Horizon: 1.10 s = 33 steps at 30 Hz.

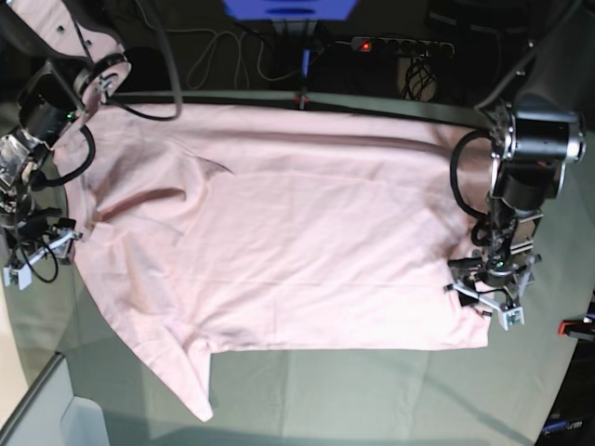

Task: Layout the t-shirt on the table in an organized manner, then fold the t-shirt properly
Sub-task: 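Lower both grippers to the long edge of the pink t-shirt and grasp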

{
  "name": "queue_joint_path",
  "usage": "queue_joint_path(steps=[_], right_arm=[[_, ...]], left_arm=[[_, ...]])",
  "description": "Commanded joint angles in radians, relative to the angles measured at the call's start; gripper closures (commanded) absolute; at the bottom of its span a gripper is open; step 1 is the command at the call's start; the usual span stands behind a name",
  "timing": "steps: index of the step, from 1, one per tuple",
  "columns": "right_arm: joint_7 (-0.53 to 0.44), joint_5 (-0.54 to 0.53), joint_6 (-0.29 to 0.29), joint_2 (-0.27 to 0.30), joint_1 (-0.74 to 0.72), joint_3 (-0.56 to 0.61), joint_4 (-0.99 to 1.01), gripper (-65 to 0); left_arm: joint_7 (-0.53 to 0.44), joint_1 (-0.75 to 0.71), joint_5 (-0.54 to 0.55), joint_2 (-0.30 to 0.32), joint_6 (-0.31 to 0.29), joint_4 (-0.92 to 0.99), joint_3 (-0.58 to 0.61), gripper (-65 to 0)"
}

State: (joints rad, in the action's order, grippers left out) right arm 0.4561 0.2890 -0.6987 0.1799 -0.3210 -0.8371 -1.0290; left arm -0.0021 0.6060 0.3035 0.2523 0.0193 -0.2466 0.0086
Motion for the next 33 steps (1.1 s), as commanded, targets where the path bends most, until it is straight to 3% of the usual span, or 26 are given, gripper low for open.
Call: queue_joint_path(steps=[1, 7, 12, 18, 22, 27, 33], right_arm=[[-0.023, -0.015, 0.001, 0.017, -0.022, 0.0, -0.017, -37.6], [-0.023, -0.015, 0.001, 0.017, -0.022, 0.0, -0.017, -37.6], [-0.023, -0.015, 0.001, 0.017, -0.022, 0.0, -0.017, -37.6], [-0.023, -0.015, 0.001, 0.017, -0.022, 0.0, -0.017, -37.6], [-0.023, -0.015, 0.001, 0.019, -0.019, 0.0, -0.017, -37.5], [-0.023, -0.015, 0.001, 0.02, -0.02, 0.0, -0.02, -37.6], [-0.023, -0.015, 0.001, 0.025, -0.063, 0.014, 0.008, -37.7]], left_arm=[[-0.019, 0.021, 0.001, 0.025, 0.003, -0.021, 0.0, -40.8], [-0.022, -0.03, 0.001, 0.041, 0.003, -0.032, 0.0, -39.7], [-0.023, -0.053, 0.003, 0.041, -0.002, -0.026, 0.0, -22.4], [-0.023, -0.056, 0.003, 0.043, -0.002, -0.026, -0.002, -12.2], [-0.023, -0.071, 0.003, 0.061, -0.002, -0.026, -0.002, 0.0], [-0.023, -0.077, 0.021, 0.071, -0.003, -0.036, -0.003, -0.1], [0.0, -0.162, 0.208, 0.123, -0.003, -0.236, 0.0, -0.1]])
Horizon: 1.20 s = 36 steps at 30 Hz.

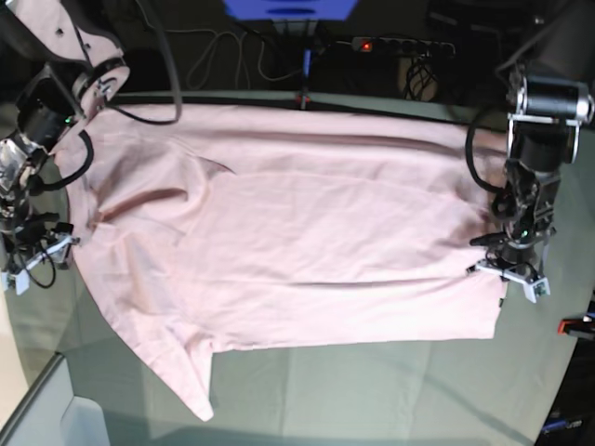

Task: Layout the t-shirt on the table in an organized manner, then fold the t-shirt properly
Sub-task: 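Lower both grippers to the long edge of the pink t-shirt and grasp, then lift the grasped edge with both grippers and fold it over the body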

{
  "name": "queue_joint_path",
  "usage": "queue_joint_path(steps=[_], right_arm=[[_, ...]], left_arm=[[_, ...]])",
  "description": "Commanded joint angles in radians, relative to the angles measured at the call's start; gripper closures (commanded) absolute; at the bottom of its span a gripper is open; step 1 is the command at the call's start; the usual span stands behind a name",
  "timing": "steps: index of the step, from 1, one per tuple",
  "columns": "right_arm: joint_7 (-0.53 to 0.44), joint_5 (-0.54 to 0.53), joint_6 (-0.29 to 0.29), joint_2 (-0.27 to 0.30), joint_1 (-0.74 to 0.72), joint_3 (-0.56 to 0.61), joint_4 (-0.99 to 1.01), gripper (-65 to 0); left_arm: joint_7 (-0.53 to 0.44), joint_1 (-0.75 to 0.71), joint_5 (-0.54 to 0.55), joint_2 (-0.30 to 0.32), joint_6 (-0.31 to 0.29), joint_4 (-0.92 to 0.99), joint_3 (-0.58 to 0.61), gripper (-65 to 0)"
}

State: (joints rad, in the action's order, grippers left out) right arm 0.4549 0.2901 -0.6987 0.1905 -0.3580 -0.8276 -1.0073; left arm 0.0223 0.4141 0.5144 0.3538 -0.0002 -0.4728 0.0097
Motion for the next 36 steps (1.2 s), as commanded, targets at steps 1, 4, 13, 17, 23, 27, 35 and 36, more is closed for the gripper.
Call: queue_joint_path(steps=[1, 4, 13, 17, 23, 27, 35, 36], right_arm=[[-0.021, -0.016, 0.001, 0.017, -0.04, 0.031, 0.012, -37.7], [-0.023, -0.016, 0.001, 0.039, -0.068, 0.107, 0.074, -37.7], [-0.215, -0.016, 0.032, 0.047, -0.086, 0.235, 0.232, -37.7], [-0.287, -0.016, 0.09, 0.07, -0.086, 0.244, 0.288, -37.7], [-0.38, -0.016, 0.222, 0.08, -0.102, 0.239, 0.328, -37.6], [-0.387, -0.016, 0.222, 0.08, -0.102, 0.245, 0.333, -37.6], [-0.393, -0.016, 0.227, 0.094, -0.126, 0.245, 0.506, -37.2], [-0.393, -0.016, 0.227, 0.096, -0.126, 0.245, 0.511, -37.1]], left_arm=[[-0.005, 0.015, 0.01, 0.024, 0.018, -0.053, -0.001, -0.1], [0.038, -0.001, 0.013, 0.026, 0.019, -0.125, -0.001, -0.1], [0.04, 0.006, -0.004, 0.026, 0.019, -0.128, -0.001, -0.1], [0.038, 0.006, -0.004, 0.026, 0.019, -0.129, -0.001, -0.1], [0.037, 0.006, -0.004, 0.026, 0.019, -0.129, -0.001, -0.1], [0.037, 0.006, -0.004, 0.026, 0.019, -0.129, -0.001, -0.1], [0.037, 0.006, -0.004, 0.026, 0.019, -0.129, -0.001, -0.1], [0.037, 0.006, -0.004, 0.026, 0.019, -0.129, -0.001, -0.1]])
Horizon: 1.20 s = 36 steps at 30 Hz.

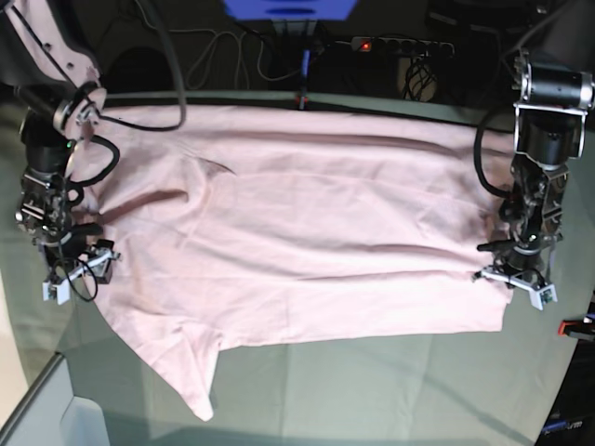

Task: Layout the t-shirt on the table in an organized manner, then fold the t-shirt properly
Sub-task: 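Lift the grasped edge with both grippers and fold it over the body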

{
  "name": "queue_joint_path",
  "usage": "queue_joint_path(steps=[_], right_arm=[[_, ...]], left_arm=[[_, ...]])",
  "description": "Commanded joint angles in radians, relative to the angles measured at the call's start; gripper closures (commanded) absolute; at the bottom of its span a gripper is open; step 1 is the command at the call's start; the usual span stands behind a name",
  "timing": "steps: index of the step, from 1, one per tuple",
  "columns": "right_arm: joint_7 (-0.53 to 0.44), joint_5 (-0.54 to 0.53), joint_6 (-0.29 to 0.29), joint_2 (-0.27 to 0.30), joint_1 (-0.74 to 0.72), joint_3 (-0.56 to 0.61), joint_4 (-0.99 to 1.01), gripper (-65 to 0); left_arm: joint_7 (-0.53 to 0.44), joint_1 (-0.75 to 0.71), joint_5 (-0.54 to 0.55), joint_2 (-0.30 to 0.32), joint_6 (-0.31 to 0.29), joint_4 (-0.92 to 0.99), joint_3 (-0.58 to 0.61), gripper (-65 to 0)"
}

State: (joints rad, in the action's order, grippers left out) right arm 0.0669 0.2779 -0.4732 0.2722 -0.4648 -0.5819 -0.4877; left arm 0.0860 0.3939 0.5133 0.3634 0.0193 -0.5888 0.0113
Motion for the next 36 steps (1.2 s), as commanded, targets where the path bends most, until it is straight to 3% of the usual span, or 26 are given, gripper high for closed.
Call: queue_joint_path(steps=[1, 4, 8, 19, 23, 29, 32, 36], right_arm=[[-0.014, -0.004, 0.001, 0.014, -0.019, 0.0, -0.009, -36.5], [-0.04, -0.004, 0.001, 0.014, -0.019, 0.001, -0.006, -26.9], [-0.043, -0.004, 0.001, 0.016, -0.022, -0.005, -0.019, 0.0], [-0.039, -0.01, -0.003, -0.027, 0.128, -0.008, -0.369, 0.0], [-0.037, -0.059, -0.118, -0.057, 0.2, -0.025, -0.484, 0.0], [-0.037, -0.114, -0.225, -0.104, 0.321, -0.069, -0.639, 0.0], [-0.037, -0.114, -0.225, -0.133, 0.36, -0.112, -0.708, 0.0], [-0.037, -0.114, -0.225, -0.166, 0.403, -0.16, -0.771, 0.0]], left_arm=[[-0.027, 0.026, -0.003, 0.016, 0.0, -0.013, -0.003, -0.1], [-0.027, 0.026, -0.003, 0.016, 0.0, -0.012, -0.003, -0.1], [-0.022, 0.026, 0.003, 0.016, 0.0, -0.021, -0.003, -0.1], [0.022, 0.012, 0.006, 0.032, 0.003, -0.136, -0.004, -0.1], [0.033, -0.017, 0.008, 0.035, 0.005, -0.198, -0.006, -0.1], [0.034, -0.088, 0.008, 0.033, 0.005, -0.287, -0.037, -0.1], [0.039, -0.143, 0.008, 0.029, 0.005, -0.343, -0.13, -0.1], [0.12, -0.198, 0.008, 0.026, -0.002, -0.417, -0.215, -0.1]])
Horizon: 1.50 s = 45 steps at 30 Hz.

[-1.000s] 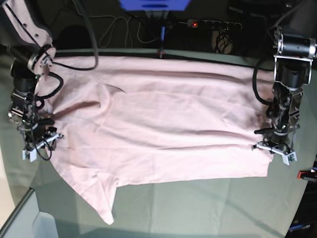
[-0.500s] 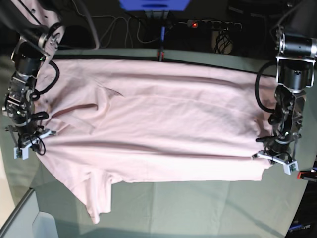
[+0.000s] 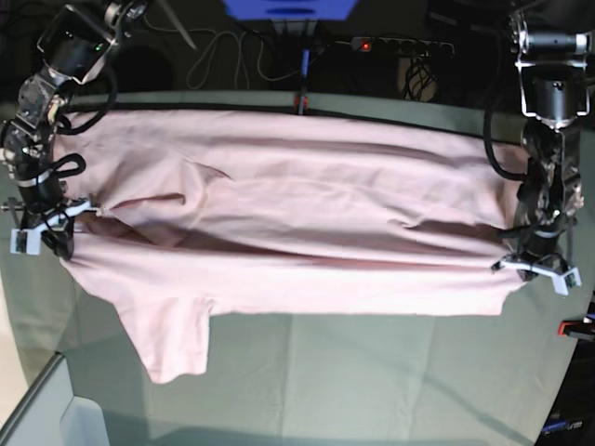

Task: Layout the t-shirt on the table in an organized manner, then fold the t-shirt properly
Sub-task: 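Lift the grasped edge with both grippers and fold it over the body, then lower both grippers to the folded edge and grasp it again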

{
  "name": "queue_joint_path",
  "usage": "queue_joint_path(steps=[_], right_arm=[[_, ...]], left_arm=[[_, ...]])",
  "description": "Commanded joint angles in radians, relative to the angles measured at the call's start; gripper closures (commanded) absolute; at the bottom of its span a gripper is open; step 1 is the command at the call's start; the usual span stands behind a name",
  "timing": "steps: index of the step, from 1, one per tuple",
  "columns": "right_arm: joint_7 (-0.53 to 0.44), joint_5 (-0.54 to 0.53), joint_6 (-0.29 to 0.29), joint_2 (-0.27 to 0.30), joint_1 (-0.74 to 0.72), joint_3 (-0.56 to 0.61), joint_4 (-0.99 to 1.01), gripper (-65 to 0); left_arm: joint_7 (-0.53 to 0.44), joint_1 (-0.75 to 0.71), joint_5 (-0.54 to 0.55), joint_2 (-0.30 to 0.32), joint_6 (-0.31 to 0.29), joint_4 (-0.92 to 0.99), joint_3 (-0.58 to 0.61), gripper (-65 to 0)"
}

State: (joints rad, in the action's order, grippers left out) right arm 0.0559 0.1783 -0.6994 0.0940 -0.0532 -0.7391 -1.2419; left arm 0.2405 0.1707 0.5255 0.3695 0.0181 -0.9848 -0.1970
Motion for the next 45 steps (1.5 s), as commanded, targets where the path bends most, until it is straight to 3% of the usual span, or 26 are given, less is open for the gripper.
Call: queue_joint_path(steps=[1, 5, 12, 20, 24, 27, 29, 33, 45], right_arm=[[-0.026, -0.015, 0.001, 0.003, -0.003, -0.017, -0.031, 0.0], [-0.026, -0.015, 0.001, -0.03, 0.014, -0.073, -0.066, 0.0], [-0.026, -0.015, 0.001, -0.03, 0.077, -0.086, -0.072, 0.0], [-0.026, -0.012, 0.001, -0.013, 0.145, -0.009, -0.077, -0.2], [-0.026, -0.012, 0.001, -0.006, 0.158, 0.01, -0.078, -10.4], [-0.026, -0.012, 0.001, -0.001, 0.16, 0.008, -0.078, -19.6], [-0.026, -0.015, 0.001, -0.001, 0.16, 0.003, -0.085, -24.0], [-0.026, -0.016, 0.001, -0.018, 0.151, -0.084, -0.155, -26.9], [-0.026, -0.015, 0.001, -0.038, 0.08, -0.116, -0.223, -27.4]], left_arm=[[-0.026, 0.013, -0.005, 0.02, 0.0, -0.035, -0.019, -0.1], [-0.023, -0.021, -0.005, 0.02, 0.0, -0.075, -0.028, -0.1], [-0.023, -0.095, -0.005, 0.013, 0.0, -0.118, -0.028, -0.1], [-0.005, -0.118, -0.005, -0.013, 0.0, -0.113, -0.029, -2.0], [0.105, -0.116, -0.003, -0.013, 0.0, -0.119, -0.046, -14.1], [0.167, -0.11, -0.003, -0.043, 0.0, -0.119, -0.132, -22.6], [0.182, -0.109, -0.005, -0.068, 0.0, -0.133, -0.224, -23.1], [0.182, -0.109, -0.014, -0.096, 0.004, -0.173, -0.338, -23.3], [0.182, -0.063, -0.012, -0.074, 0.001, -0.188, -0.356, -23.4]])
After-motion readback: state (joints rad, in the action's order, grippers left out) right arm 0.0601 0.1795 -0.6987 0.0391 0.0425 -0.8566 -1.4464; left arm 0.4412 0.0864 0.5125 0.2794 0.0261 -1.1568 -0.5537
